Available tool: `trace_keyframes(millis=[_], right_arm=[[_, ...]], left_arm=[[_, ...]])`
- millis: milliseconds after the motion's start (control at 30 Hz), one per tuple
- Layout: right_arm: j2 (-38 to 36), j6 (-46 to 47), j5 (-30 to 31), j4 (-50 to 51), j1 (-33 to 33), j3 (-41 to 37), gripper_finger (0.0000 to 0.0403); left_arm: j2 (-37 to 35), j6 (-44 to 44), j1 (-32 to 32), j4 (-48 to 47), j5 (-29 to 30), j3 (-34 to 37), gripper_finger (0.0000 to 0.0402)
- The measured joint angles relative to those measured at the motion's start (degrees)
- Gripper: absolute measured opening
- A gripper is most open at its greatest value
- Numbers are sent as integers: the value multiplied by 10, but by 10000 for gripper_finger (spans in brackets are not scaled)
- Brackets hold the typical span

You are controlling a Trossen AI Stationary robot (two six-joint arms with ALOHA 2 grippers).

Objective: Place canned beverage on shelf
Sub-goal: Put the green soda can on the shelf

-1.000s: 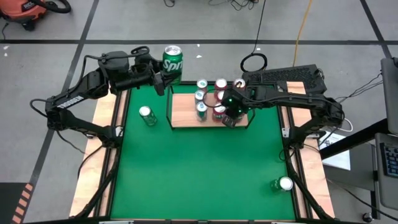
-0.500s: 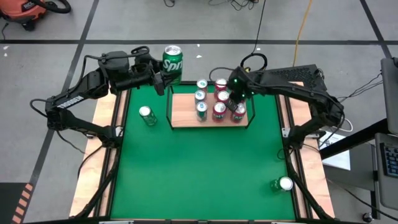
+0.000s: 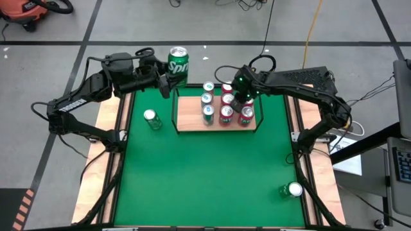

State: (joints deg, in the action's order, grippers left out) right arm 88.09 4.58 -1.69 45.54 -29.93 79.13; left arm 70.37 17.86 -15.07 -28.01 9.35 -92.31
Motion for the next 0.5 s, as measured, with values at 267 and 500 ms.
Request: trace_keyframes(millis=[267,500], right_arm=[[0,3,0,-12,0,0,1],[-11,17,0,10,-1,10,0]], left_arm=[[0,1,-13,0,2,0,289],[0,2,-15,0,1,0,289]])
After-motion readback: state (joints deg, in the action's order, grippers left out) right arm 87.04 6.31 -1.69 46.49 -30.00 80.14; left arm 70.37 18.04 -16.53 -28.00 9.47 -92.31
